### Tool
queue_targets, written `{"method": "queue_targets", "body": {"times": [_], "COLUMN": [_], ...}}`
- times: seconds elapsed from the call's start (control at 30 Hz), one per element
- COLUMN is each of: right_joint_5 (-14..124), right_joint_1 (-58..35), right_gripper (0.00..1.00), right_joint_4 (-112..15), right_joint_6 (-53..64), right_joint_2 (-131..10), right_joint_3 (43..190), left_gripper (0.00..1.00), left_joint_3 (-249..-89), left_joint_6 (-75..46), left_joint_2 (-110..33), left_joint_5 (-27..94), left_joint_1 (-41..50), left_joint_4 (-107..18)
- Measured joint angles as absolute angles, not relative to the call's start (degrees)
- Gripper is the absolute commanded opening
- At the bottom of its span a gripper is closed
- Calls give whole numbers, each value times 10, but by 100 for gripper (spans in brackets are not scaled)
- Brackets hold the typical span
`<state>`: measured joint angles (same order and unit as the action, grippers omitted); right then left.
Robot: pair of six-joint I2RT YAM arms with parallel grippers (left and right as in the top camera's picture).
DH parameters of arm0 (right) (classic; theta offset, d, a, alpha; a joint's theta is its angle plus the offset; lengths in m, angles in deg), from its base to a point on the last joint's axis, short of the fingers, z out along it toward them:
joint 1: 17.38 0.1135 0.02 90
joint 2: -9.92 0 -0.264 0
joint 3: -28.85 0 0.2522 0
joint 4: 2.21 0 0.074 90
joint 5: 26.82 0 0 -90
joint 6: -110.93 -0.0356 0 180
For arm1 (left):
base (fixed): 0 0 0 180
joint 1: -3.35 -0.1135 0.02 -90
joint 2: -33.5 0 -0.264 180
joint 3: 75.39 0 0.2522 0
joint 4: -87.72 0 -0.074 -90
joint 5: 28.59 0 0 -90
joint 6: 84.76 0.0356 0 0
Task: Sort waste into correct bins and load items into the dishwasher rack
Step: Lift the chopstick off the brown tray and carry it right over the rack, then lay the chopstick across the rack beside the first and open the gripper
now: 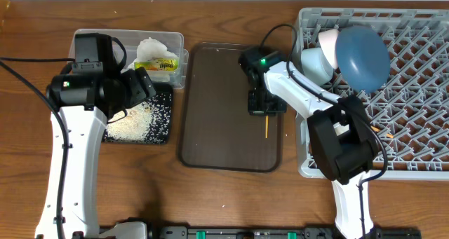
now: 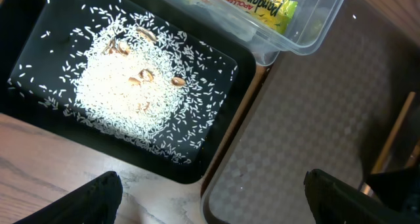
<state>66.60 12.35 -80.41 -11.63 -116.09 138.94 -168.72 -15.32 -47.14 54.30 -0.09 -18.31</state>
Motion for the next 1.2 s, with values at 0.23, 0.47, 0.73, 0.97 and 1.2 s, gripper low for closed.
{"method": "queue_targets", "body": {"times": [0.23,0.47,0.73,0.97,1.2], "right_joint_5": [667,751,831,834,823], "right_joint_1": [123,108,24,-47,-75], "right_gripper": [1,1,2,1,1], "right_joint_4": [-822,-847,-1002,-1054,-1004], "right_joint_6": [-89,-195,-481,-730,-835], "right_joint_2": [-1105,-947,-897,-901,-901], "right_joint_3": [1477,1526,1527,1484,1416], "left_gripper": [91,92,91,91,91], "left_joint_3": [-1687,-1687,-1687,-1687,-1687], "left_joint_6": [-153,-153,-153,-153,-153], "left_joint_2": [-471,-471,-471,-471,-471], "left_joint_5": [543,543,543,543,543], "left_joint_1": [-1,-1,-1,-1,-1], "left_joint_4": [-183,-183,-183,-183,-183]}}
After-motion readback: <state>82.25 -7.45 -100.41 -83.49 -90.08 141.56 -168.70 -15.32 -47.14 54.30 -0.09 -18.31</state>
